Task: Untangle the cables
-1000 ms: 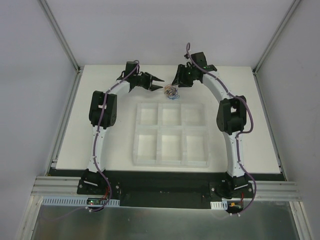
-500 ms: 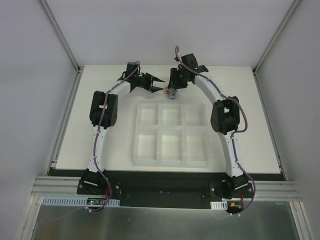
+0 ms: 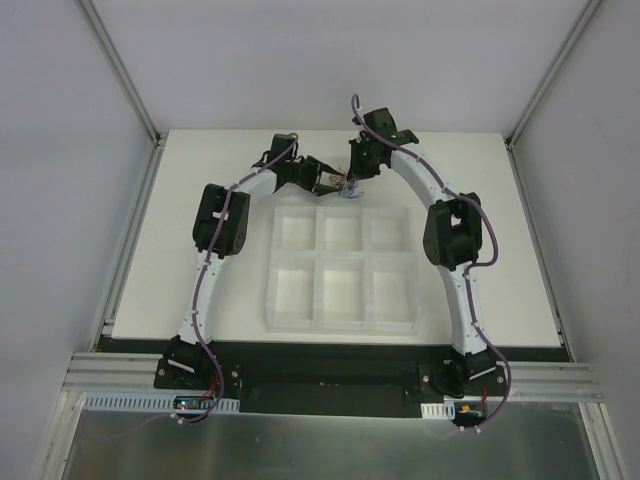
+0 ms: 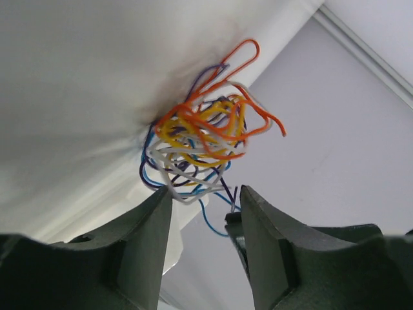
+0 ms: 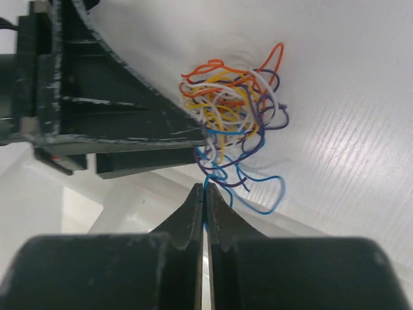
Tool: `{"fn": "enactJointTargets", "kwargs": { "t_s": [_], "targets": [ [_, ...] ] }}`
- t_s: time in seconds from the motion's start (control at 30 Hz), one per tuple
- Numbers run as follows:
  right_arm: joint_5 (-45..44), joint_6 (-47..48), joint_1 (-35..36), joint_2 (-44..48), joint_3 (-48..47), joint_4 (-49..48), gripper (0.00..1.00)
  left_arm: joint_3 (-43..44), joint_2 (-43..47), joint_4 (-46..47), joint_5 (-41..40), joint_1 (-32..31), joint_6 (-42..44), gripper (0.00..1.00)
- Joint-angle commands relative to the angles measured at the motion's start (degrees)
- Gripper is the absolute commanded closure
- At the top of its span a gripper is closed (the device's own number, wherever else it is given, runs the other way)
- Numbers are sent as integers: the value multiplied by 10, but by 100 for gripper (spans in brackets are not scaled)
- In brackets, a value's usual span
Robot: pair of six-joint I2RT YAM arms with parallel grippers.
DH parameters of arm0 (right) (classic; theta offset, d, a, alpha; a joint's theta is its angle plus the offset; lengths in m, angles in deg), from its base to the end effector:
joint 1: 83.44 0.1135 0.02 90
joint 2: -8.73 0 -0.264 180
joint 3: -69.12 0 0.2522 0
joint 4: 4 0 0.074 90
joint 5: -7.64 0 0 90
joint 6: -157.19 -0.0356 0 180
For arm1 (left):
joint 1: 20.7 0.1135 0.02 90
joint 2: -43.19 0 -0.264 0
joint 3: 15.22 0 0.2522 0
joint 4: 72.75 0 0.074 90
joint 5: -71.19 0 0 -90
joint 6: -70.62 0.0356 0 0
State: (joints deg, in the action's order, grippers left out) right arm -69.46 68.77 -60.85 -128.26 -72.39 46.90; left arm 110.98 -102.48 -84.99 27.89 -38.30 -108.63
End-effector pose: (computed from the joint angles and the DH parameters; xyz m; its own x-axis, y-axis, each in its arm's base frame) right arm 0.4950 0.2146 0.2348 -0.6539 -0.3012 -0.6941 -0.5349 0.8328 0.1425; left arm 0.5255 -0.1939 0.1266 -0.8040 -0.4644 0.3714 -0.4905 0.1650 -0.8557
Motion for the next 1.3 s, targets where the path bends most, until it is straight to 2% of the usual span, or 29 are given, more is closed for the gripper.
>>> {"fn": "enactJointTargets", "kwargs": {
  "t_s": [0.0, 0.27, 0.47, 0.67, 0.87, 1.07, 1.27],
  "targets": [
    [22, -14, 1, 76, 2, 6, 99, 64, -33, -2, -16, -21, -39, 53],
    [54, -92, -7, 127, -51, 37, 99, 122, -81, -2, -56, -23, -55, 57],
    [93, -163, -14, 167, -116, 28, 99, 119, -75, -2, -81, -23, -32, 73],
    [120, -249, -38, 215, -160, -22, 99, 119, -63, -2, -100, -16, -10, 89],
    [103, -304, -59, 299, -156, -89, 99, 114, -56, -4, -117, 10, 11, 100],
    [109, -255, -63, 384, -95, -51, 100, 65, 9, -13, -140, 79, 68, 100],
    [73, -156, -64, 495, 73, 14, 99, -19, 92, -52, -130, 139, 133, 100]
  ]
}}
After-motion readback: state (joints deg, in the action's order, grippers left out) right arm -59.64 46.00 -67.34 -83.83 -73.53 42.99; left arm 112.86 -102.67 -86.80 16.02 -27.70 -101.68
